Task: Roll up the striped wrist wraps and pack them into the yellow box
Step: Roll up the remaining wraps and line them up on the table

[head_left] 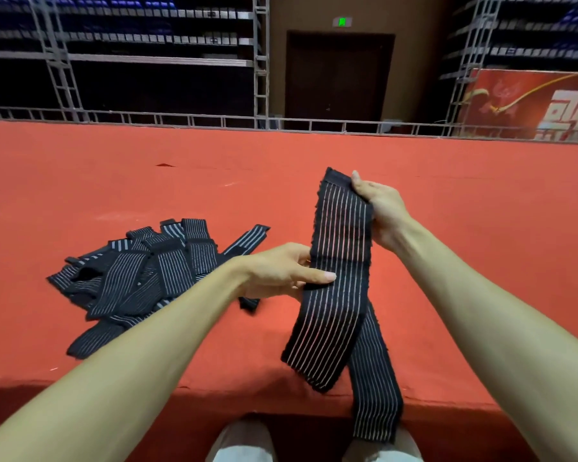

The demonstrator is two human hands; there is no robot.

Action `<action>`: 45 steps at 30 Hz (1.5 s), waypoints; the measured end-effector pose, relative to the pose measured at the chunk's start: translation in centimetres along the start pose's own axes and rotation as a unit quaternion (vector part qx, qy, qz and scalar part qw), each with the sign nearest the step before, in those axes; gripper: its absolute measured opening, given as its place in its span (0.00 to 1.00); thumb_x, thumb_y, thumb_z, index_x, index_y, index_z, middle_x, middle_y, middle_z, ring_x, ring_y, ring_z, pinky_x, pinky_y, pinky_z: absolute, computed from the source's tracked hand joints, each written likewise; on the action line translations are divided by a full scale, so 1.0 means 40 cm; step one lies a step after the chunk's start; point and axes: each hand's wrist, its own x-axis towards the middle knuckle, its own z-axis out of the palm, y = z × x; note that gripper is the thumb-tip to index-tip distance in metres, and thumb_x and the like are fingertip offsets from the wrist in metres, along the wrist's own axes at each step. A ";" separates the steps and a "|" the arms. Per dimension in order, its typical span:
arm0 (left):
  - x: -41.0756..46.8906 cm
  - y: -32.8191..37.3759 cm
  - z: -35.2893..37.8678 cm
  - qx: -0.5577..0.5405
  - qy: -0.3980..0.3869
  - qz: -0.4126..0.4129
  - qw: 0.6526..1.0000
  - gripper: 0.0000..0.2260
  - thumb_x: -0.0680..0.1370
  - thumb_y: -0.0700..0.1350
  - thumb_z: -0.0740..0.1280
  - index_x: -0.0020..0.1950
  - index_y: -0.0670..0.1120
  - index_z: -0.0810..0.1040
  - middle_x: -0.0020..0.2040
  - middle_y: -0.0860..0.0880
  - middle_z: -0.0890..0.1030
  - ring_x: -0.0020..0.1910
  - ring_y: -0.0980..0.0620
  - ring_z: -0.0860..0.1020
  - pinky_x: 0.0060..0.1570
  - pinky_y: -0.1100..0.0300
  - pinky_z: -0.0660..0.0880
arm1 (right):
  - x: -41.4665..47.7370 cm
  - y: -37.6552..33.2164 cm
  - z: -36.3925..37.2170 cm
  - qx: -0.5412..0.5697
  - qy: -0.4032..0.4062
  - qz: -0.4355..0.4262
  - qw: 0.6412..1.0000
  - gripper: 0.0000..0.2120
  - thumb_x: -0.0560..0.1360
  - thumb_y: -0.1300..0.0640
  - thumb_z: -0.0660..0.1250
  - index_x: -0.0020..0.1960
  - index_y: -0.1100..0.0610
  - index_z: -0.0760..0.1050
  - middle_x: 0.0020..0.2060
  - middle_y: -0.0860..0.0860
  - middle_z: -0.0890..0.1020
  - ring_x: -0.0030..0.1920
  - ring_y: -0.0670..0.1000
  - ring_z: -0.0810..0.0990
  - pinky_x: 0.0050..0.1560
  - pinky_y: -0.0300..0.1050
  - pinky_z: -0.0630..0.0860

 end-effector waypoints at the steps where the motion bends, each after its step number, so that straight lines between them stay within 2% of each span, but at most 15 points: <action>1: -0.006 -0.003 -0.002 -0.003 -0.007 -0.002 1.000 0.14 0.79 0.41 0.67 0.63 0.38 0.74 0.54 0.46 0.80 0.52 0.49 0.79 0.49 0.54 0.78 | 0.004 0.002 0.000 -0.041 -0.005 0.001 0.999 0.14 0.77 0.49 0.68 0.49 0.61 0.78 0.36 0.53 0.80 0.32 0.48 0.77 0.37 0.45 0.73; 3: -0.002 -0.028 0.007 -0.021 -0.021 -0.016 0.999 0.13 0.79 0.42 0.67 0.61 0.39 0.75 0.51 0.48 0.81 0.49 0.49 0.78 0.46 0.55 0.77 | 0.014 0.031 -0.012 -0.112 -0.014 0.015 0.993 0.13 0.80 0.49 0.63 0.42 0.56 0.74 0.32 0.50 0.76 0.29 0.46 0.74 0.31 0.39 0.70; 6: 0.013 -0.081 0.026 -0.064 -0.024 -0.055 0.996 0.06 0.81 0.41 0.62 0.55 0.43 0.77 0.42 0.53 0.83 0.36 0.58 0.79 0.32 0.67 0.76 | 0.042 0.098 -0.027 -0.196 -0.036 0.047 0.979 0.12 0.83 0.54 0.59 0.42 0.55 0.71 0.33 0.49 0.74 0.32 0.46 0.73 0.30 0.38 0.70; 11: 0.067 -0.204 0.035 -0.014 -0.009 -0.134 0.991 0.09 0.83 0.47 0.60 0.55 0.44 0.77 0.31 0.57 0.76 0.29 0.60 0.71 0.45 0.57 0.75 | 0.092 0.218 -0.060 -0.301 -0.077 0.077 0.947 0.11 0.83 0.59 0.59 0.43 0.56 0.73 0.34 0.50 0.75 0.32 0.46 0.71 0.30 0.39 0.67; 14: 0.120 -0.284 0.033 -0.024 0.133 -0.099 0.986 0.09 0.82 0.46 0.61 0.53 0.41 0.77 0.24 0.57 0.68 0.24 0.61 0.65 0.33 0.63 0.66 | 0.126 0.290 -0.082 -0.322 -0.080 0.072 0.941 0.08 0.81 0.59 0.63 0.43 0.57 0.76 0.32 0.49 0.74 0.30 0.44 0.68 0.27 0.35 0.64; 16: 0.143 -0.331 0.034 -0.021 0.246 -0.070 0.966 0.07 0.81 0.42 0.64 0.45 0.41 0.76 0.25 0.56 0.68 0.23 0.61 0.65 0.27 0.64 0.63 | 0.147 0.329 -0.094 -0.317 -0.073 0.059 0.944 0.04 0.79 0.60 0.66 0.48 0.60 0.78 0.33 0.48 0.76 0.30 0.41 0.70 0.26 0.29 0.65; 20: 0.186 -0.430 0.004 0.181 0.308 -0.065 0.932 0.10 0.78 0.44 0.69 0.37 0.50 0.75 0.29 0.54 0.75 0.25 0.62 0.70 0.31 0.63 0.67 | 0.205 0.407 -0.119 -0.313 -0.089 0.065 0.943 0.04 0.74 0.62 0.72 0.47 0.62 0.81 0.34 0.50 0.80 0.32 0.42 0.75 0.33 0.32 0.72; 23: 0.203 -0.481 -0.016 0.316 0.338 -0.089 0.882 0.11 0.76 0.51 0.69 0.35 0.54 0.73 0.33 0.55 0.76 0.38 0.56 0.74 0.42 0.57 0.62 | 0.240 0.469 -0.138 -0.354 -0.093 0.082 0.927 0.04 0.71 0.60 0.76 0.41 0.58 0.81 0.30 0.49 0.81 0.28 0.44 0.78 0.35 0.38 0.76; 25: 0.210 -0.501 -0.011 0.352 0.365 -0.088 0.857 0.12 0.76 0.55 0.68 0.35 0.56 0.70 0.36 0.55 0.73 0.44 0.54 0.71 0.44 0.56 0.57 | 0.255 0.498 -0.149 -0.426 -0.099 0.055 0.898 0.05 0.70 0.57 0.77 0.43 0.57 0.82 0.30 0.47 0.81 0.28 0.40 0.77 0.33 0.29 0.71; 27: 0.214 -0.512 -0.003 0.371 0.380 -0.076 0.844 0.11 0.76 0.56 0.67 0.37 0.56 0.70 0.37 0.55 0.71 0.44 0.54 0.68 0.45 0.56 0.57 | 0.264 0.520 -0.155 -0.490 -0.101 0.023 0.866 0.08 0.70 0.54 0.76 0.46 0.57 0.84 0.36 0.49 0.83 0.37 0.43 0.78 0.35 0.27 0.67; 31: 0.214 -0.516 -0.003 0.383 0.401 -0.066 0.829 0.10 0.76 0.58 0.66 0.39 0.55 0.72 0.37 0.56 0.70 0.43 0.54 0.67 0.45 0.58 0.58 | 0.276 0.563 -0.141 -0.574 -0.075 -0.019 0.815 0.09 0.71 0.50 0.74 0.48 0.53 0.84 0.45 0.53 0.85 0.49 0.54 0.81 0.47 0.44 0.75; 34: 0.211 -0.511 0.003 0.358 0.426 -0.065 0.828 0.10 0.75 0.60 0.66 0.41 0.56 0.72 0.38 0.56 0.71 0.43 0.55 0.68 0.45 0.58 0.59 | 0.272 0.580 -0.125 -0.670 -0.071 -0.101 0.732 0.11 0.74 0.49 0.71 0.50 0.54 0.84 0.46 0.55 0.84 0.51 0.58 0.80 0.46 0.48 0.75; 35: 0.209 -0.509 0.004 0.349 0.427 -0.059 0.832 0.10 0.75 0.61 0.66 0.42 0.56 0.73 0.38 0.56 0.72 0.43 0.56 0.68 0.45 0.59 0.59 | 0.268 0.582 -0.124 -0.674 -0.068 -0.118 0.726 0.11 0.74 0.48 0.71 0.50 0.55 0.83 0.46 0.55 0.84 0.51 0.58 0.80 0.46 0.48 0.74; 41: 0.200 -0.498 0.014 0.358 0.399 -0.041 0.844 0.08 0.73 0.50 0.72 0.47 0.57 0.74 0.45 0.58 0.71 0.49 0.58 0.69 0.46 0.60 0.56 | 0.245 0.559 -0.180 -0.591 -0.027 -0.077 0.803 0.11 0.76 0.50 0.69 0.51 0.57 0.81 0.49 0.55 0.80 0.54 0.57 0.77 0.52 0.49 0.72; 45: 0.252 -0.442 0.042 0.359 0.323 0.015 0.876 0.12 0.73 0.42 0.70 0.43 0.59 0.74 0.44 0.58 0.74 0.48 0.59 0.68 0.48 0.60 0.57 | 0.235 0.538 -0.284 -0.480 0.051 -0.012 0.876 0.08 0.76 0.54 0.69 0.46 0.58 0.83 0.45 0.53 0.85 0.46 0.50 0.80 0.46 0.39 0.67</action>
